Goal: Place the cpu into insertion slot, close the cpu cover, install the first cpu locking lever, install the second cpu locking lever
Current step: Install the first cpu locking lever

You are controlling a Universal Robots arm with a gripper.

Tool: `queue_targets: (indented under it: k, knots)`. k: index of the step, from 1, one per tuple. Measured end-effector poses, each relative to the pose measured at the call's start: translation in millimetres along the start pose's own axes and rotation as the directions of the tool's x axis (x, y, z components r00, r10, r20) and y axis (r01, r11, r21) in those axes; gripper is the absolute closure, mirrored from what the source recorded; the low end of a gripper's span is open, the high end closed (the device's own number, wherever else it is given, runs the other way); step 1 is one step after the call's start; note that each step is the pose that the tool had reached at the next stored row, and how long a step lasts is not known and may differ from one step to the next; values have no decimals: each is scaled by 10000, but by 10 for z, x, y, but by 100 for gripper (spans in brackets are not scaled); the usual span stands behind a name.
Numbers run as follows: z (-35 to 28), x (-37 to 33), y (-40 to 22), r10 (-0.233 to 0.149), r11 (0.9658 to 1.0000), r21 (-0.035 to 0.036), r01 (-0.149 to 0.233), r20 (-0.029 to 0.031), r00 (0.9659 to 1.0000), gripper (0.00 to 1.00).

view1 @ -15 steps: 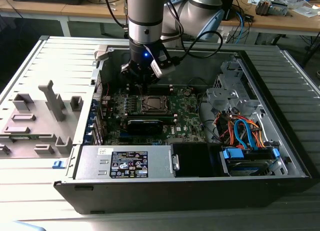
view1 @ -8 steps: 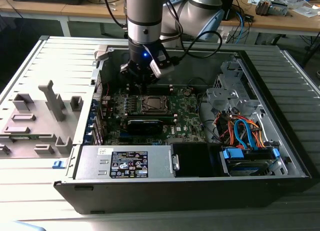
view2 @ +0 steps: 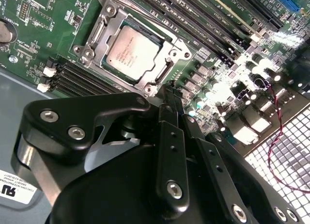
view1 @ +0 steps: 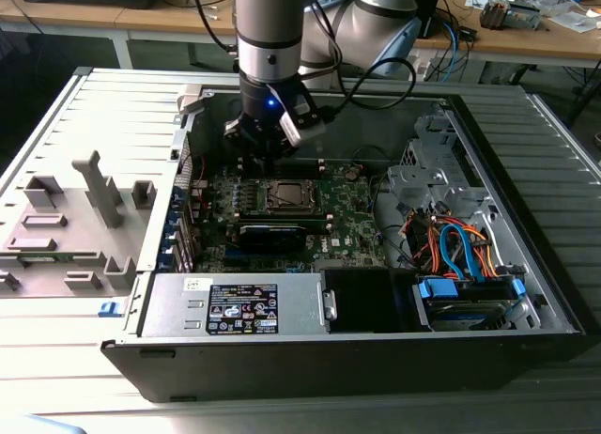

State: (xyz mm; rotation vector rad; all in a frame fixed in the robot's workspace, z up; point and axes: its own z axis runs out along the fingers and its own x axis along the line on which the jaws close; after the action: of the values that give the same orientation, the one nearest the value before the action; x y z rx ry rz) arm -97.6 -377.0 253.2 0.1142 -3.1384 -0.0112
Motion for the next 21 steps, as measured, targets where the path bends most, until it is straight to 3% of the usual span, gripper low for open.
queue_targets:
  k: [21]
  knots:
    - [0, 39, 7, 0, 10000, 0, 0, 1, 10000, 89]
